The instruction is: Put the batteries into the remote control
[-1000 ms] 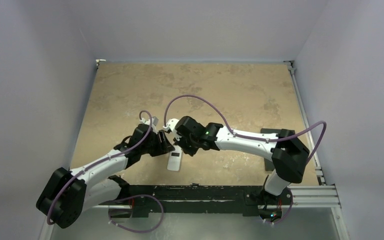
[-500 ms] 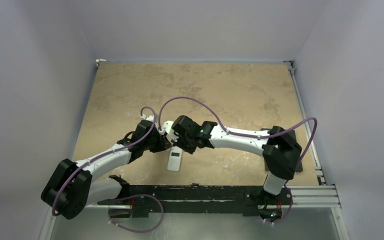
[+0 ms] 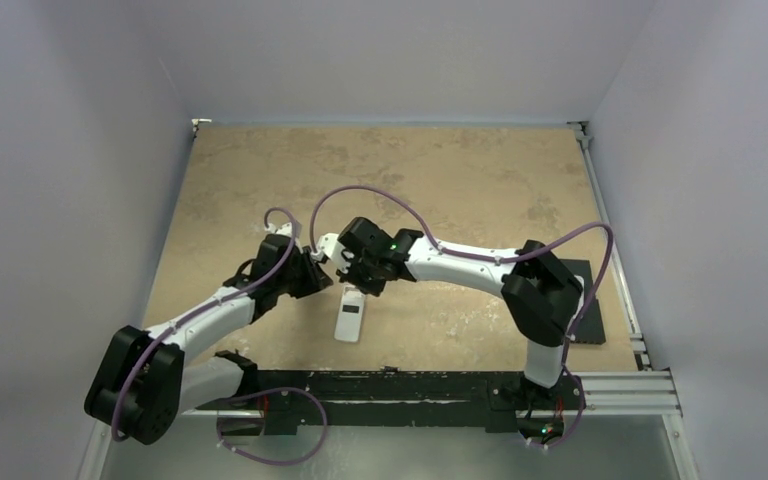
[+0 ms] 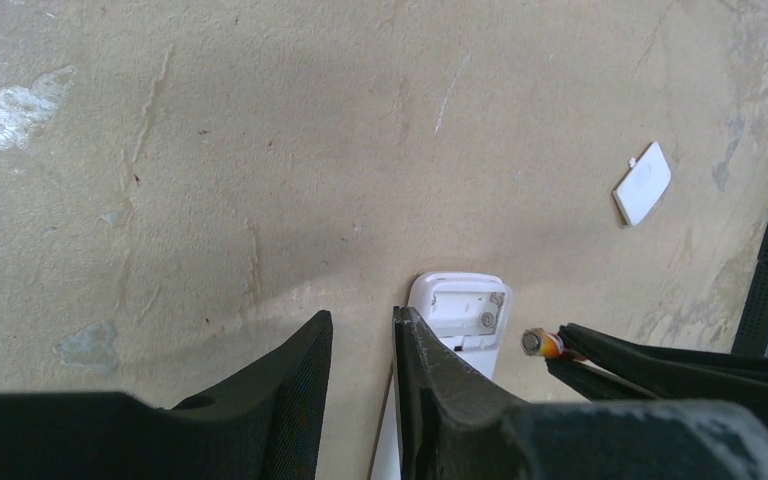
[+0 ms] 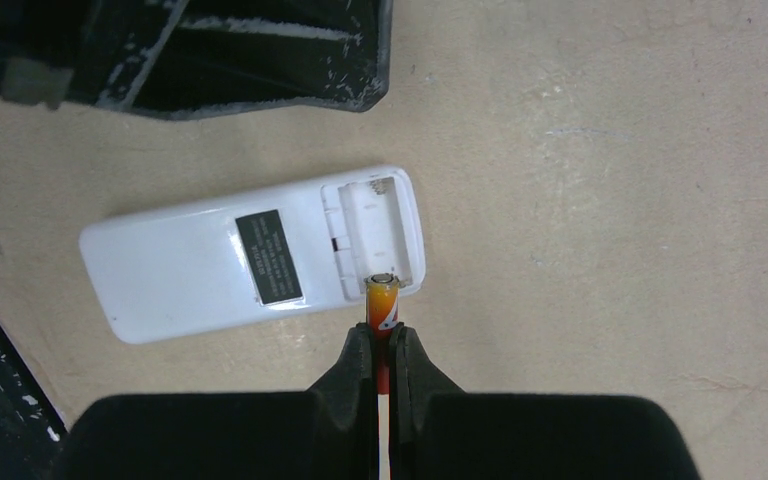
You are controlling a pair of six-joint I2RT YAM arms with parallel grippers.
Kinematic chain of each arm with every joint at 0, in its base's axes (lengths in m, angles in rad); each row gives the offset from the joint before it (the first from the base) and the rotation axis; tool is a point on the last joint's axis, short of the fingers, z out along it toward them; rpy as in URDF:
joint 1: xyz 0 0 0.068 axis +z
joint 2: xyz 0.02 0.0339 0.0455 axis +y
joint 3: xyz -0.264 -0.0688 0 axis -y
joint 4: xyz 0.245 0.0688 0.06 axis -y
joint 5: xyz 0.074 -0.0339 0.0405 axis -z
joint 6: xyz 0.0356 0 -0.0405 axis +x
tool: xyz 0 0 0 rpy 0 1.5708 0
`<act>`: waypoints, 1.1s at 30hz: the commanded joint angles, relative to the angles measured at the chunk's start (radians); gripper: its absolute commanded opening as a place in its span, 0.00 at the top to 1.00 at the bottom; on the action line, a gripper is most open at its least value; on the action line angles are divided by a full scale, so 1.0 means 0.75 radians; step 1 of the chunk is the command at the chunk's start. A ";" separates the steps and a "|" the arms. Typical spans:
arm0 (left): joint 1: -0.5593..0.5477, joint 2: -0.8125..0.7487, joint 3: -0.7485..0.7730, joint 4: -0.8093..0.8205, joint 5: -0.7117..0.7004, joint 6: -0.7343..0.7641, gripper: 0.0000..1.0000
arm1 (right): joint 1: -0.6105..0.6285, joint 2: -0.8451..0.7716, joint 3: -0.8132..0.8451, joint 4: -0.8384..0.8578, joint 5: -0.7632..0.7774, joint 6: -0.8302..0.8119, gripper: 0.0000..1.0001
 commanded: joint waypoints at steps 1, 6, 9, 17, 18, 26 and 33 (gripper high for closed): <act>0.021 -0.046 -0.014 0.037 0.044 0.024 0.72 | -0.021 0.035 0.110 -0.017 -0.069 -0.076 1.00; 0.032 -0.064 -0.050 0.054 0.073 -0.002 0.72 | -0.029 0.102 0.174 -0.064 -0.085 -0.098 0.99; 0.037 -0.070 -0.069 0.060 0.087 -0.014 0.71 | -0.033 0.116 0.185 -0.063 -0.084 -0.097 0.99; 0.048 -0.075 -0.084 0.063 0.107 -0.012 0.71 | -0.037 0.147 0.201 -0.065 -0.101 -0.101 0.95; 0.050 -0.071 -0.080 0.062 0.108 -0.009 0.71 | -0.037 0.149 0.202 -0.065 -0.099 -0.100 0.95; 0.059 -0.058 -0.077 0.067 0.121 -0.002 0.71 | -0.037 0.170 0.222 -0.068 -0.097 -0.098 0.94; 0.070 -0.060 -0.078 0.057 0.129 0.012 0.71 | -0.037 0.200 0.248 -0.072 -0.115 -0.095 0.93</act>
